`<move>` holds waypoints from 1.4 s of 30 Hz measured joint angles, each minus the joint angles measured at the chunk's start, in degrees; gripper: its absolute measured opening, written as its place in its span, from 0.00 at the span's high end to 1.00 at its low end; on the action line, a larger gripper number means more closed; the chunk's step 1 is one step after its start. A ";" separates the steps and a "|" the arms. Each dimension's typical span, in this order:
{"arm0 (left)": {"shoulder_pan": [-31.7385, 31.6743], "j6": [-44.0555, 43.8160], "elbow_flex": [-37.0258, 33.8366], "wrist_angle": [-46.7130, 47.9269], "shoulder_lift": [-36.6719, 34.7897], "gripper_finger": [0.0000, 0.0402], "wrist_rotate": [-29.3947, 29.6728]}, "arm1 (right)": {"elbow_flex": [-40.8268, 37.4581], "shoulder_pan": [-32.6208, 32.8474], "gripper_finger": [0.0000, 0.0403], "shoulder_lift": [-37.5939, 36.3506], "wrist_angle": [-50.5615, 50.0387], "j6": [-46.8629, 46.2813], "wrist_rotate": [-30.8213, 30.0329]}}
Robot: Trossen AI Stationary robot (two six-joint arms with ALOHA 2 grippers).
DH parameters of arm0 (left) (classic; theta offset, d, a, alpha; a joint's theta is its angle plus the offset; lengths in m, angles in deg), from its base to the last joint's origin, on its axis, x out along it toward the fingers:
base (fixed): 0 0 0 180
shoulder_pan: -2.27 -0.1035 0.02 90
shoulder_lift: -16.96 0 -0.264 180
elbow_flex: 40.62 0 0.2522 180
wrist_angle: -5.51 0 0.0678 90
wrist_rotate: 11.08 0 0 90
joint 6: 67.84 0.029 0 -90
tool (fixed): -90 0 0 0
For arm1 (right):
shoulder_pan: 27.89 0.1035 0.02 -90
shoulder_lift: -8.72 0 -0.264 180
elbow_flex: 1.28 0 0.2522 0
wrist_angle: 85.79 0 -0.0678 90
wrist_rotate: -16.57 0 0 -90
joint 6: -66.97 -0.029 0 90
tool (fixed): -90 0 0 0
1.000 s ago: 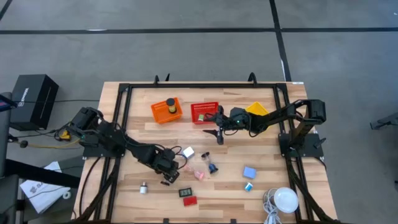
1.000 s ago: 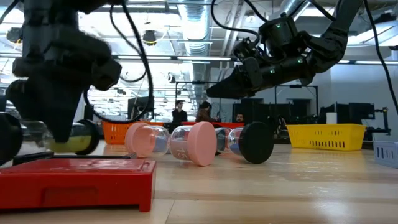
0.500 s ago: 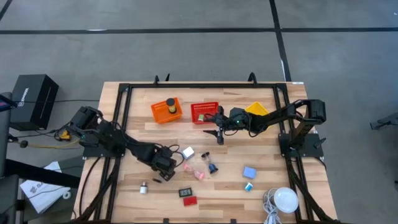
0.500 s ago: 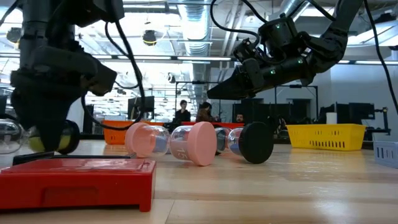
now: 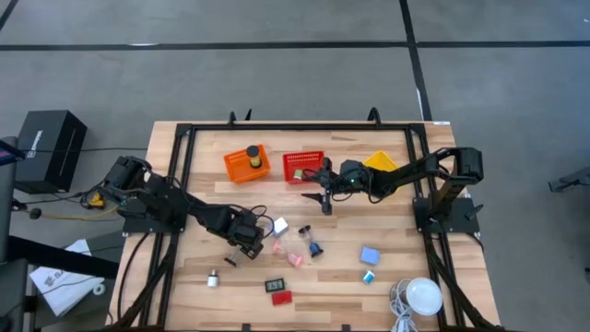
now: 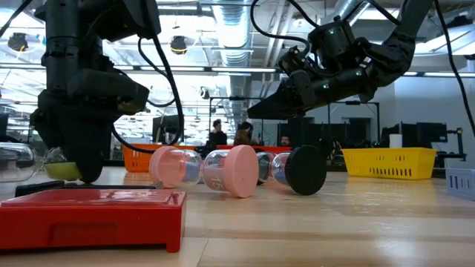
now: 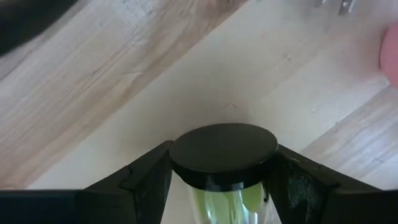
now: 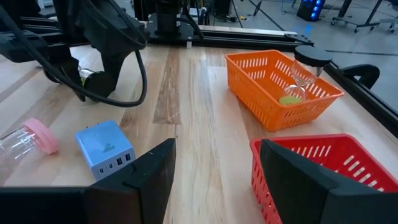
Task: Pick & Place Office items
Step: Put the green hourglass into the orange bin
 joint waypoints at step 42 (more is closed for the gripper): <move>0.04 5.49 0.00 -0.17 -1.45 0.49 3.26 | 0.00 0.00 0.44 0.00 -0.05 -0.02 4.17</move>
